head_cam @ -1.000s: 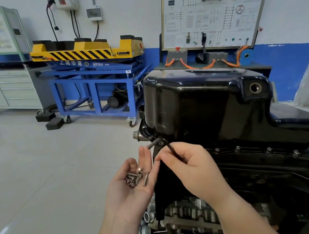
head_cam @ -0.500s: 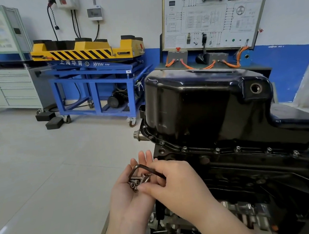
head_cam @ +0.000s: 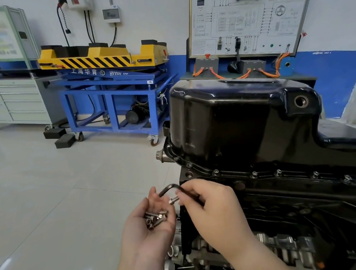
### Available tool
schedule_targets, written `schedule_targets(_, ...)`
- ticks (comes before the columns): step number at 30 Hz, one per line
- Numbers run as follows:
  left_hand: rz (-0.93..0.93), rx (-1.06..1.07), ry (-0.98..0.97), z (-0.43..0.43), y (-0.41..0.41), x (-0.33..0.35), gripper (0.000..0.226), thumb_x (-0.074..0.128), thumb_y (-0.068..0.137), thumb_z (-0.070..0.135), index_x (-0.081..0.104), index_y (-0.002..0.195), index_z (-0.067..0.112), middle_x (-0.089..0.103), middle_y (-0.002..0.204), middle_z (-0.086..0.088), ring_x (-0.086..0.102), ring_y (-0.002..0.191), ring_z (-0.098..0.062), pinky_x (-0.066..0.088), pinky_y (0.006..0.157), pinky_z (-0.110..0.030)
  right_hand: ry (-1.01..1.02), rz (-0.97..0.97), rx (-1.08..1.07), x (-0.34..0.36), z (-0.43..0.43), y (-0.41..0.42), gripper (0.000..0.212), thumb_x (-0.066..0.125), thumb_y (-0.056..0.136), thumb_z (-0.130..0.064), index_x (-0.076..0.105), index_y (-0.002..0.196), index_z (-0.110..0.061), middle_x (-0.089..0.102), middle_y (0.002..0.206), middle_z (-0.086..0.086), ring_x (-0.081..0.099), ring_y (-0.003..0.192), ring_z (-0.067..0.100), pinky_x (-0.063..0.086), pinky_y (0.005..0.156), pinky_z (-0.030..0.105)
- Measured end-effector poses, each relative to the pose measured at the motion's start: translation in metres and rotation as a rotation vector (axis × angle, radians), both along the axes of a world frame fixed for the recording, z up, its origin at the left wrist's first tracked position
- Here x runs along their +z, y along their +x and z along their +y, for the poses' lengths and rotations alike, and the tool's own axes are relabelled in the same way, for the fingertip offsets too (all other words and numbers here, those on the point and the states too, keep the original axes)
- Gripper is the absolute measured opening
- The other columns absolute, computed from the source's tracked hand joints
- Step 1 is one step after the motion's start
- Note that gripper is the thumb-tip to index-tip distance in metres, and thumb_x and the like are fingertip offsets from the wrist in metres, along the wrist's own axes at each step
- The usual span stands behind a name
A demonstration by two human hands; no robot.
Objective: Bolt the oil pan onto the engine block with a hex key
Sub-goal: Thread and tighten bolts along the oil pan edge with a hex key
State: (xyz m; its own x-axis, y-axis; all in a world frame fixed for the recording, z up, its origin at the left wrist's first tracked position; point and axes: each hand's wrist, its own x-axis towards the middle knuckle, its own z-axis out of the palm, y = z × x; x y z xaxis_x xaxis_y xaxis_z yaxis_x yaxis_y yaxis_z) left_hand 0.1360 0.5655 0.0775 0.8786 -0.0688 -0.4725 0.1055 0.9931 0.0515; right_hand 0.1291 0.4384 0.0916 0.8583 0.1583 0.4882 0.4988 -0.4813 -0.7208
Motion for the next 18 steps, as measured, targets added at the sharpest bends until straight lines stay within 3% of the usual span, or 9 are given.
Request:
schedule_targets(3, -0.036, -0.054, 0.096, 0.006, -0.001, -0.007, 0.023, 0.046, 0.094, 0.020, 0.064, 0.085, 0.010, 0.042, 0.047, 0.006, 0.034, 0.039, -0.005, 0.025, 0.026, -0.011, 0.236, 0.123, -0.012, 0.005, -0.005, 0.003, 0.015, 0.064, 0.087, -0.017, 0.070, 0.080, -0.029, 0.071, 0.076, -0.015, 0.067, 0.076, -0.001, 0.051, 0.073, 0.014)
schedule_targets(6, -0.144, -0.081, 0.329, 0.002, -0.003, -0.008, 0.019, 0.053, 0.087, 0.025, 0.063, 0.078, 0.013, 0.022, 0.042, 0.006, 0.012, 0.036, -0.003, 0.010, 0.028, -0.012, 0.401, 0.219, 0.003, 0.009, -0.006, 0.004, 0.020, 0.063, 0.087, -0.008, 0.069, 0.081, -0.026, 0.073, 0.076, -0.011, 0.067, 0.075, -0.002, 0.049, 0.069, 0.009)
schedule_targets(9, -0.284, -0.006, 0.778, -0.007, -0.005, -0.005, 0.020, 0.067, 0.069, 0.028, 0.072, 0.078, 0.010, 0.021, 0.044, 0.007, 0.016, 0.034, -0.004, 0.015, 0.031, -0.009, 0.614, 0.354, 0.043, 0.011, -0.004, 0.003, 0.015, 0.062, 0.087, -0.003, 0.069, 0.083, -0.016, 0.074, 0.077, 0.001, 0.059, 0.050, -0.003, 0.041, 0.047, 0.006)
schedule_targets(11, -0.356, 0.017, 0.965, -0.010, -0.005, -0.004, 0.031, 0.074, 0.059, 0.032, 0.075, 0.085, 0.015, 0.024, 0.044, 0.008, 0.017, 0.036, -0.006, 0.018, 0.033, -0.011, 0.702, 0.417, 0.052, 0.011, -0.004, 0.003, 0.010, 0.061, 0.087, -0.003, 0.068, 0.087, -0.011, 0.074, 0.080, 0.006, 0.051, 0.040, -0.003, 0.035, 0.040, 0.006)
schedule_targets(15, -0.421, 0.013, 1.129, -0.012, 0.000, -0.003, 0.043, 0.077, 0.052, 0.036, 0.075, 0.089, 0.013, 0.035, 0.043, 0.006, 0.020, 0.036, -0.007, 0.020, 0.035, -0.012, 0.738, 0.468, 0.061, 0.009, -0.006, 0.005, 0.007, 0.062, 0.088, -0.005, 0.067, 0.087, -0.010, 0.074, 0.081, 0.009, 0.048, 0.038, -0.002, 0.032, 0.038, 0.007)
schedule_targets(18, -0.449, 0.050, 1.144, -0.016, 0.005, -0.002, 0.040, 0.077, 0.051, 0.036, 0.076, 0.085, 0.013, 0.045, 0.053, -0.003, 0.024, 0.036, -0.006, 0.021, 0.034, -0.013, 0.707, 0.444, 0.090, 0.009, -0.006, 0.005, 0.009, 0.063, 0.087, -0.004, 0.068, 0.084, -0.011, 0.074, 0.081, 0.009, 0.052, 0.041, -0.003, 0.035, 0.040, 0.006)
